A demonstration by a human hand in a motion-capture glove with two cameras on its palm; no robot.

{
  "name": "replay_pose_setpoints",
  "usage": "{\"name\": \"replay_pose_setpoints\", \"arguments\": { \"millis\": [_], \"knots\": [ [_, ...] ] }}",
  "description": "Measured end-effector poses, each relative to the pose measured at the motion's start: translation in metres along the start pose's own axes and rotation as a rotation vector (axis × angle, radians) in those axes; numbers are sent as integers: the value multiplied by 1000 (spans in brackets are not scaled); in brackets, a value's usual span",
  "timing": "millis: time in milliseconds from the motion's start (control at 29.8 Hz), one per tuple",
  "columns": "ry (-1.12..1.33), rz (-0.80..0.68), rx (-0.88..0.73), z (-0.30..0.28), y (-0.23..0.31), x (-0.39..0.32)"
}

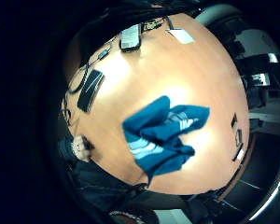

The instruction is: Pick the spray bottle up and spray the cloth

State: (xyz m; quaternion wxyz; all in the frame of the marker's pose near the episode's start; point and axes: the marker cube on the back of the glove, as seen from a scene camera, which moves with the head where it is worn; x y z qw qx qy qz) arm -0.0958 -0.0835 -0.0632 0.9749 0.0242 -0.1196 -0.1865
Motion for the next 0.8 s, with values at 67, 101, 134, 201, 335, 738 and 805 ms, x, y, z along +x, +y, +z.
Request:
{"name": "replay_pose_setpoints", "arguments": {
  "millis": [67, 101, 134, 201, 335, 738, 805],
  "knots": [
    [25, -25, -6, 1, 19, -9],
    [30, -29, -10, 3, 28, -11],
    [33, -28, -15, 6, 37, -13],
    [37, -8, -30, 16, 56, -13],
    [59, 100, -37, 45, 95, -7],
    [57, 216, -11, 96, 130, -3],
    [58, 225, -22, 98, 131, -1]
  ]
}}
